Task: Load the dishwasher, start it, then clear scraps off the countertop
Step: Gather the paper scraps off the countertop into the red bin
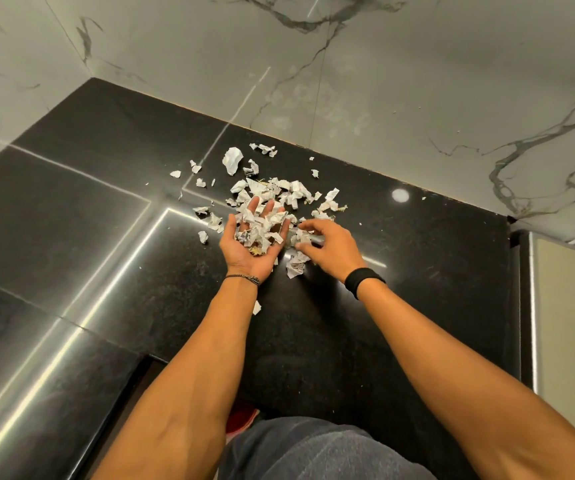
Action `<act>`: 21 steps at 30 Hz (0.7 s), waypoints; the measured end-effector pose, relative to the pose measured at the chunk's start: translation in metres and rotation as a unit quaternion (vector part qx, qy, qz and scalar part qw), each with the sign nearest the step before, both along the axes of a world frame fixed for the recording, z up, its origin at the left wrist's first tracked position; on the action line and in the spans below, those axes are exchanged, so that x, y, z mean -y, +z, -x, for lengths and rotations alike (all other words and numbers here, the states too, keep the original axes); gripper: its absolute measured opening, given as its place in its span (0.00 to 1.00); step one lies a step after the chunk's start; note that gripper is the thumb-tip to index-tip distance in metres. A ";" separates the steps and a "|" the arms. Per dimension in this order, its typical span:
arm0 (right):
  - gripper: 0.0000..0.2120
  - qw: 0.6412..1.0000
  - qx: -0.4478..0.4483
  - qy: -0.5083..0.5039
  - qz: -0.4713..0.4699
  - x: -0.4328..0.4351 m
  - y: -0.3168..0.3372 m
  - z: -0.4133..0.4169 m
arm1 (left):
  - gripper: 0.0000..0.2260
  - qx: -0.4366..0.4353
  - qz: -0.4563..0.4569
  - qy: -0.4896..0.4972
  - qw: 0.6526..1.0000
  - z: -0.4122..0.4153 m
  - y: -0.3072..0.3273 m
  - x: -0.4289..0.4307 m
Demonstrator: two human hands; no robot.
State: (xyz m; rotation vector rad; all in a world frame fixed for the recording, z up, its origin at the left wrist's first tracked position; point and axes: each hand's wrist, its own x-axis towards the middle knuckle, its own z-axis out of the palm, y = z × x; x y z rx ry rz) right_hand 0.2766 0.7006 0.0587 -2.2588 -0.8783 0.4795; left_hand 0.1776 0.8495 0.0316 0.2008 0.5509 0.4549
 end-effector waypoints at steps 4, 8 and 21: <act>0.38 0.981 0.062 0.123 0.138 -0.006 -0.015 0.009 | 0.25 -0.004 -0.004 0.015 1.000 0.013 -0.001 0.001; 0.22 0.964 0.137 0.177 0.143 -0.007 -0.023 0.017 | 0.25 -0.009 -0.005 0.021 1.000 0.022 0.000 0.002; 0.10 0.997 0.027 -0.025 -0.068 -0.001 0.014 0.023 | 0.25 -0.049 -0.023 0.022 0.998 0.015 0.000 0.005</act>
